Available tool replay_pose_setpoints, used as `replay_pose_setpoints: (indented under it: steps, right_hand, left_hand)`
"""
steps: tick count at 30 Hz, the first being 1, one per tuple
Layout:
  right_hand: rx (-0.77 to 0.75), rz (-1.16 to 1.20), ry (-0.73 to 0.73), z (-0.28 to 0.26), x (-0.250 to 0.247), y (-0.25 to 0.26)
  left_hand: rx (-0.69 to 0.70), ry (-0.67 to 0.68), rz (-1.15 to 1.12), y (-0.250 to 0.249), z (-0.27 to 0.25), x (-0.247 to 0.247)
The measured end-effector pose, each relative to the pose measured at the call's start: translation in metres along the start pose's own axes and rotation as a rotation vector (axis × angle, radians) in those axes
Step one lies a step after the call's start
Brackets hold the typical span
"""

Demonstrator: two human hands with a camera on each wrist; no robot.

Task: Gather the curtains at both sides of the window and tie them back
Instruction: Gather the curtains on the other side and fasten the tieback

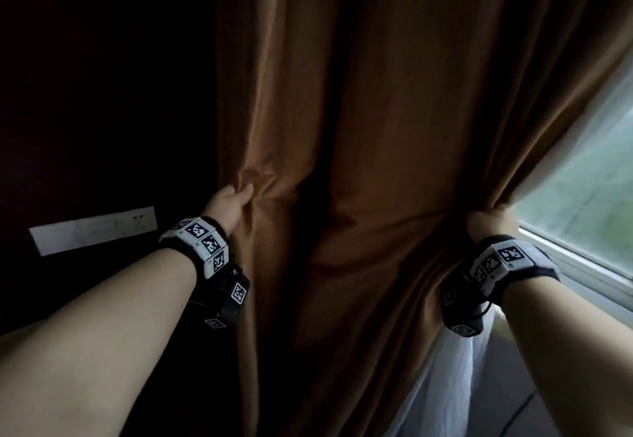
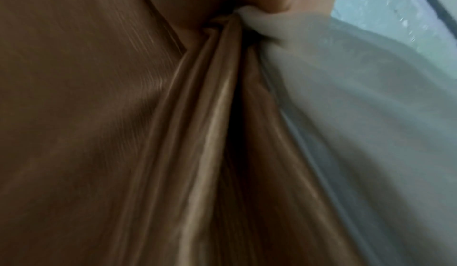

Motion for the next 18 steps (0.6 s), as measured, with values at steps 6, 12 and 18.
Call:
replay_pose_setpoints:
  steps: [6,12,18]
  right_hand:
    - [-0.037,0.045,-0.039,-0.012,0.017,0.01]
    - [-0.041,0.121,0.15,-0.025,0.02,0.014]
    - [-0.189,0.37,0.337,-0.046,0.01,0.007]
  left_hand:
    - [0.164,0.296,-0.005,-0.02,-0.027,0.047]
    - [0.443,0.582,0.439,-0.036,-0.057,0.128]
    - [0.631,0.669,1.168,-0.029,-0.071,0.204]
Point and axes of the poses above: each hand's wrist, its own z-axis towards the middle knuckle, its own x-axis out of the palm, y = z × x, the point moved 1 cm from there along z, towards the middle knuckle, and after that the axes turned 13 degrees about y, right-handed, at the moved point
